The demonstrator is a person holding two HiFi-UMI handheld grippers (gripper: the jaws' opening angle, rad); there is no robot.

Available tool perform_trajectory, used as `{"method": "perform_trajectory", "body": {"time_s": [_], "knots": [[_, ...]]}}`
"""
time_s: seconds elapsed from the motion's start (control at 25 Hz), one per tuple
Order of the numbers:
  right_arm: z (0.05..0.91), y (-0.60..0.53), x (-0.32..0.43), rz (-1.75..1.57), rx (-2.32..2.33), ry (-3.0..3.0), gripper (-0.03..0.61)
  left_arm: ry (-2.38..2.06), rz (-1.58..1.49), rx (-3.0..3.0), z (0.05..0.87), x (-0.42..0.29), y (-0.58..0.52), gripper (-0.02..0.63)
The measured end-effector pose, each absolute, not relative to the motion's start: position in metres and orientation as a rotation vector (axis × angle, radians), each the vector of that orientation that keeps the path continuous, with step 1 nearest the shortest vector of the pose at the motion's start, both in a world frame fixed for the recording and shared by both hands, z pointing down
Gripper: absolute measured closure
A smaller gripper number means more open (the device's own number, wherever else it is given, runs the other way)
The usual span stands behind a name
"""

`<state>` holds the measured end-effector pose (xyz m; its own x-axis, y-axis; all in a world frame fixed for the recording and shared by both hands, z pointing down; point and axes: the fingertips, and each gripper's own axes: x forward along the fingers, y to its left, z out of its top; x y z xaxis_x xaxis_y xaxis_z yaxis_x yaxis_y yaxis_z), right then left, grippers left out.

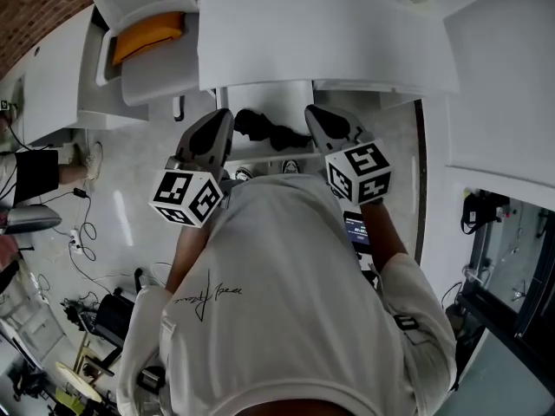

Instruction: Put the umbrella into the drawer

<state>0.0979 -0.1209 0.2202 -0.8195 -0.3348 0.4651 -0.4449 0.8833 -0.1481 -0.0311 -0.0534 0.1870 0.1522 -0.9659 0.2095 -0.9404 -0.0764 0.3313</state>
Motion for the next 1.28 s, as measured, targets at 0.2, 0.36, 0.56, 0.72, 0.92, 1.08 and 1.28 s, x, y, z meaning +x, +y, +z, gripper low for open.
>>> {"method": "perform_trajectory", "body": {"time_s": [0.2,0.36,0.56,0.72,0.92,1.08,1.28], "knots": [[0.207,-0.115,0.107,0.350,0.596,-2.643,0.555,-1.833,-0.076,2.049,0.182,-0.029,-0.045,0.597],[0.203,-0.111,0.111,0.356,0.600,-2.647,0.555,-1.840,-0.054,2.042,0.183,-0.027,-0.038,0.597],[0.199,-0.111,0.114,0.368,0.594,-2.654,0.555,-1.865,-0.049,2.005,0.183,-0.032,-0.035,0.595],[0.198,-0.107,0.116,0.388,0.574,-2.657,0.555,-1.871,-0.044,1.987,0.184,-0.034,-0.033,0.595],[0.203,-0.104,0.123,0.428,0.565,-2.646,0.555,-1.850,-0.043,1.985,0.188,-0.030,-0.032,0.595],[0.204,-0.104,0.130,0.430,0.575,-2.623,0.555,-1.842,-0.041,1.977,0.190,-0.028,-0.030,0.595],[0.205,-0.109,0.132,0.435,0.586,-2.612,0.555,-1.828,-0.044,1.973,0.195,-0.028,-0.032,0.595]]}}
